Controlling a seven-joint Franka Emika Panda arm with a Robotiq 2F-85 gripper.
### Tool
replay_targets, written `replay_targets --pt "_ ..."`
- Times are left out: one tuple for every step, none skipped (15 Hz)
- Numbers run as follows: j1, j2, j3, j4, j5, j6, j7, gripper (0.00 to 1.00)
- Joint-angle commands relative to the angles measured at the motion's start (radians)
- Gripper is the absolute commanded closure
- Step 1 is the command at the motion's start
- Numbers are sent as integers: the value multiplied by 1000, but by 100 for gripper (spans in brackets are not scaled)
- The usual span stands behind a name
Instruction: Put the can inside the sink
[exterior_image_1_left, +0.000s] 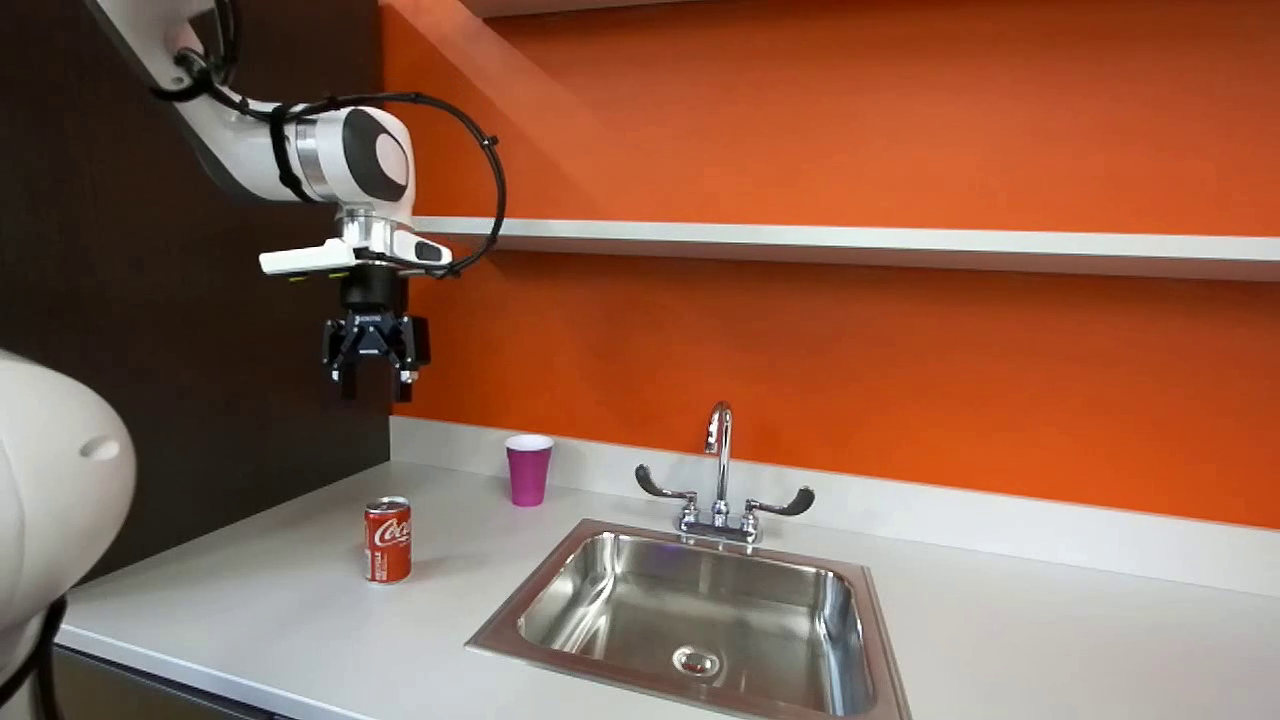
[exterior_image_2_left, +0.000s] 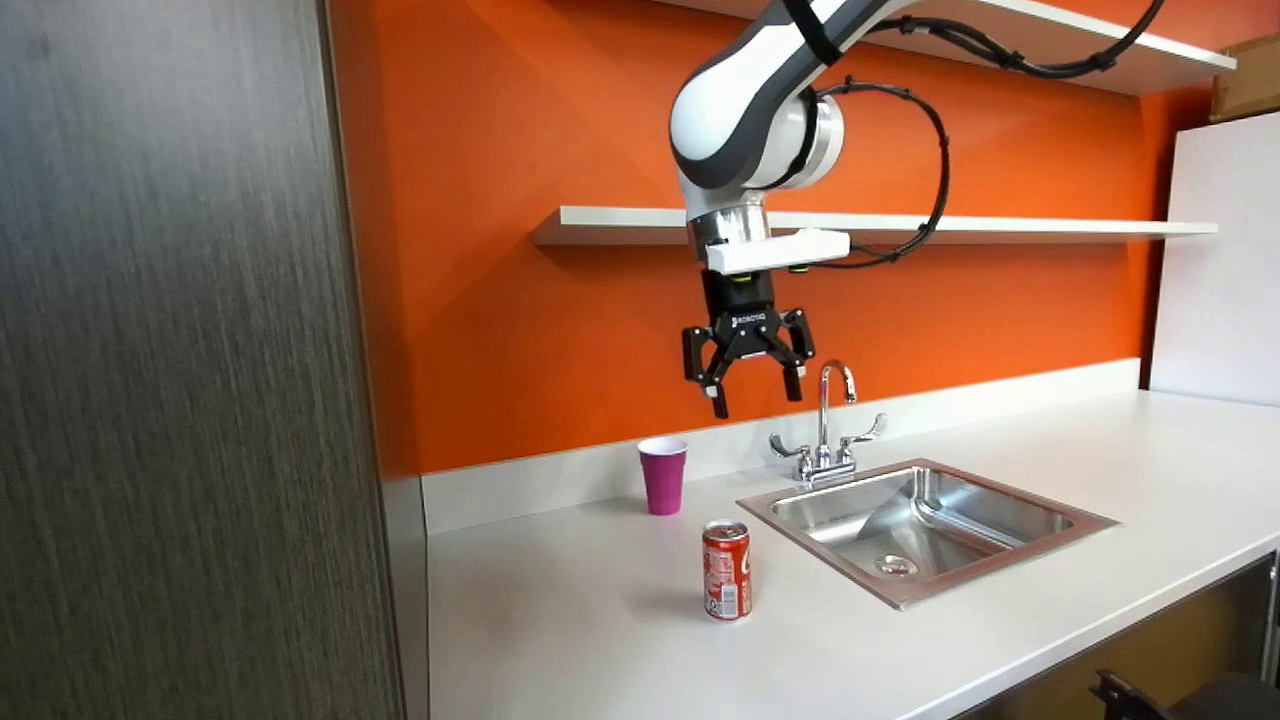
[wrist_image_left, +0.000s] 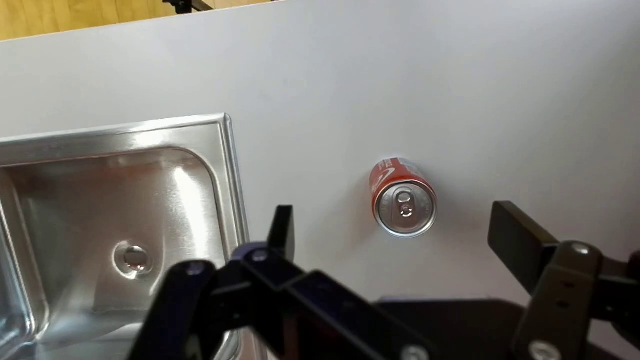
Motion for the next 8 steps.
replay_targets --pt "31 28 -13 -21 13 57 54 0" --pt "36 34 -13 -28 15 73 55 0" --pt "42 38 -13 -38 18 90 57 0" --pt "46 44 -13 -44 18 96 66 0" --pt "50 49 -12 -55 17 114 77 0" --pt "56 54 -11 -65 19 129 76 0" --pt "60 60 -10 -75 15 148 90 0" --pt "64 67 -10 -83 18 160 93 0"
